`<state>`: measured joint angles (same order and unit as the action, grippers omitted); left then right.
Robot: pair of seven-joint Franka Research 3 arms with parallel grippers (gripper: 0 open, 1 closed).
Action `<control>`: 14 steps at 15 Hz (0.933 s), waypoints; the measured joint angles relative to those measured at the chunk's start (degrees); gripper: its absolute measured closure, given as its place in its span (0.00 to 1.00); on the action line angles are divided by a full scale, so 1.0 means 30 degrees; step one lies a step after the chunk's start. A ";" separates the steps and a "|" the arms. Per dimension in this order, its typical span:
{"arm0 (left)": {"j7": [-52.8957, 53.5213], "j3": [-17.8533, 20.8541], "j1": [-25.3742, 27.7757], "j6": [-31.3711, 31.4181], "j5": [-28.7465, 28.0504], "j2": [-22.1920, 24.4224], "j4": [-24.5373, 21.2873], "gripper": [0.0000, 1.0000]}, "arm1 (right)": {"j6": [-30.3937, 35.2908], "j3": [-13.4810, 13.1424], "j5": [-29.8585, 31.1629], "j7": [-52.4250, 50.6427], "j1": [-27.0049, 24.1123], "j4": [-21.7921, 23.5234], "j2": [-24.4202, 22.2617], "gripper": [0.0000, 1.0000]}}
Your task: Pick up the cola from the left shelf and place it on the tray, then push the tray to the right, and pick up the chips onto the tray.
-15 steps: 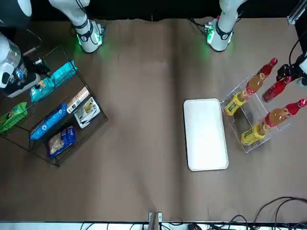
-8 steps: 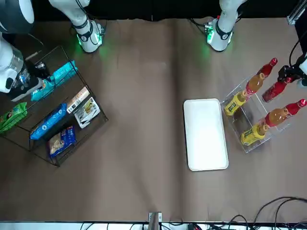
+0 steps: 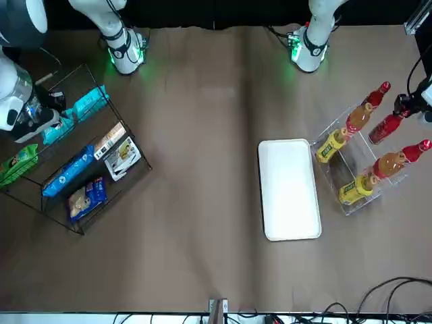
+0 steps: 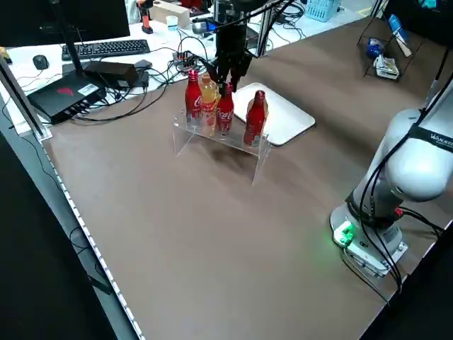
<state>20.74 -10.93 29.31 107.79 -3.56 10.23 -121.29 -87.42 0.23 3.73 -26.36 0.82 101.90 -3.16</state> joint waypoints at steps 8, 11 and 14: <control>-0.0406 -0.0025 -0.0009 -0.0705 -0.0101 -0.0003 0.0877 0.68 | -0.0022 -0.0032 0.0001 0.0044 -0.0017 -0.0574 -0.0001 0.98; -0.0623 -0.0167 -0.0109 -0.2942 -0.1115 0.0011 0.2796 0.68 | 0.0018 -0.0034 0.0001 0.0052 -0.0017 -0.1593 -0.0010 0.98; -0.1271 -0.0730 -0.0401 -0.5331 -0.1241 -0.0115 0.5219 0.68 | 0.0562 -0.0015 -0.0016 0.0052 -0.0015 -0.2745 -0.0032 0.98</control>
<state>16.93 -13.12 28.11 91.80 -7.28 9.88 -105.64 -85.73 0.19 3.68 -26.20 0.78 93.66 -3.25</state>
